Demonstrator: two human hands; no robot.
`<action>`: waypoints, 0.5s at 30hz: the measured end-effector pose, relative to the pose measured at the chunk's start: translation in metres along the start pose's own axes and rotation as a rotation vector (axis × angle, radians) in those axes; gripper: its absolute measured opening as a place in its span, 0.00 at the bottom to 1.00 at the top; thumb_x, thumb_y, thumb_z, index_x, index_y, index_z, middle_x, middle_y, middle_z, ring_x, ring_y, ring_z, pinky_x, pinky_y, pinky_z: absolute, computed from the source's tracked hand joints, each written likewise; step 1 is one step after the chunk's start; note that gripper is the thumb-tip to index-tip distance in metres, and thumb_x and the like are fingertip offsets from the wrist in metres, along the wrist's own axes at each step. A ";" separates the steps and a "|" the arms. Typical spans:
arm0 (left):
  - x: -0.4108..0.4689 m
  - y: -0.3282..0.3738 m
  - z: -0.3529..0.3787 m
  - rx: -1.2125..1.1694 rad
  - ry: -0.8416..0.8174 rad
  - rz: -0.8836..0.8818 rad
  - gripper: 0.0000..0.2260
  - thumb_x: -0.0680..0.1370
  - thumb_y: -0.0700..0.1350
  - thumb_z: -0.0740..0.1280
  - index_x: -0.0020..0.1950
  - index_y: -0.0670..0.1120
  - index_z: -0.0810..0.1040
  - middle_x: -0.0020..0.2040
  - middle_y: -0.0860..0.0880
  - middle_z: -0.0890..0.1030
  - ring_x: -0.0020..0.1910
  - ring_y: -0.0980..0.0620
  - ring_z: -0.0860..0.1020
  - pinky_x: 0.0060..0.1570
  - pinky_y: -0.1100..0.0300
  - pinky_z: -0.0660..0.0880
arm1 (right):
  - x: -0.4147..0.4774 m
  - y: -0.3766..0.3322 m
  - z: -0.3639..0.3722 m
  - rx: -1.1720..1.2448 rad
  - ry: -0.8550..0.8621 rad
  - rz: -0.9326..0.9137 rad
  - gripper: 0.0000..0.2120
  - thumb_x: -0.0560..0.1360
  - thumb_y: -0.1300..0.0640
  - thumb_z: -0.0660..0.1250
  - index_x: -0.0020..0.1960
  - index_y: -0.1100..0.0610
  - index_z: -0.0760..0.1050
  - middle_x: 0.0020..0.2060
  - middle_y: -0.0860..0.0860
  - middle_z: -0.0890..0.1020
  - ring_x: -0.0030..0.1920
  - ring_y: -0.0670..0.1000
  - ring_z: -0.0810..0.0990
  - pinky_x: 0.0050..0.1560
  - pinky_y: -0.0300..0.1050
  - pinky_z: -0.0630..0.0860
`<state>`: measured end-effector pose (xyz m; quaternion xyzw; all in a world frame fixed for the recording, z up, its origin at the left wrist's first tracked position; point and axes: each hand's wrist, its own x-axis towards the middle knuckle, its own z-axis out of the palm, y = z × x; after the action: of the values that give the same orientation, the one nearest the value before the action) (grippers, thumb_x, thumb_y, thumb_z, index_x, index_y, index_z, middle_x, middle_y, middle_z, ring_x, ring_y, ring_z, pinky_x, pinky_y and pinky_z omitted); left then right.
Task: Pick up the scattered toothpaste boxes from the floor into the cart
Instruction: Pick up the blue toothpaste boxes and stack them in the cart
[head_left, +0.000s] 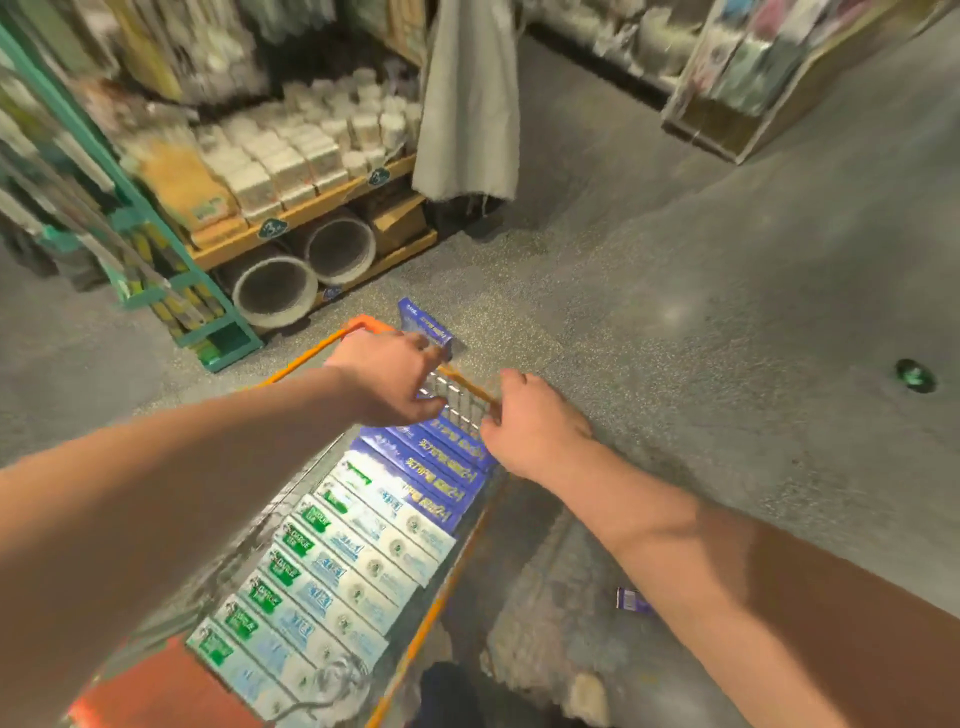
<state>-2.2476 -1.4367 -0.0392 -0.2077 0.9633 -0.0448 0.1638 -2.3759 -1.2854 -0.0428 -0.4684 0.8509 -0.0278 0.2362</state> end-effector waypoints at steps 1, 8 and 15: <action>0.001 0.013 -0.017 0.012 0.008 0.012 0.31 0.78 0.69 0.58 0.73 0.52 0.69 0.64 0.49 0.78 0.61 0.43 0.78 0.55 0.51 0.77 | -0.011 0.014 -0.014 0.004 0.021 0.016 0.26 0.78 0.44 0.67 0.71 0.55 0.67 0.66 0.57 0.75 0.66 0.61 0.76 0.60 0.54 0.75; 0.022 0.161 -0.110 0.076 0.088 0.107 0.30 0.76 0.71 0.58 0.70 0.52 0.71 0.62 0.49 0.78 0.61 0.44 0.79 0.50 0.51 0.77 | -0.104 0.148 -0.083 0.003 0.147 0.059 0.28 0.78 0.44 0.66 0.73 0.56 0.65 0.67 0.58 0.75 0.66 0.61 0.76 0.61 0.54 0.75; 0.058 0.356 -0.165 0.057 0.123 0.237 0.31 0.76 0.71 0.59 0.73 0.54 0.67 0.65 0.49 0.77 0.62 0.43 0.78 0.48 0.52 0.74 | -0.197 0.320 -0.104 0.045 0.218 0.130 0.31 0.76 0.42 0.68 0.73 0.56 0.67 0.65 0.58 0.77 0.66 0.61 0.77 0.63 0.57 0.76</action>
<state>-2.4906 -1.1336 0.0441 -0.0848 0.9877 -0.0649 0.1145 -2.5821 -0.9649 0.0373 -0.4012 0.8992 -0.0822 0.1541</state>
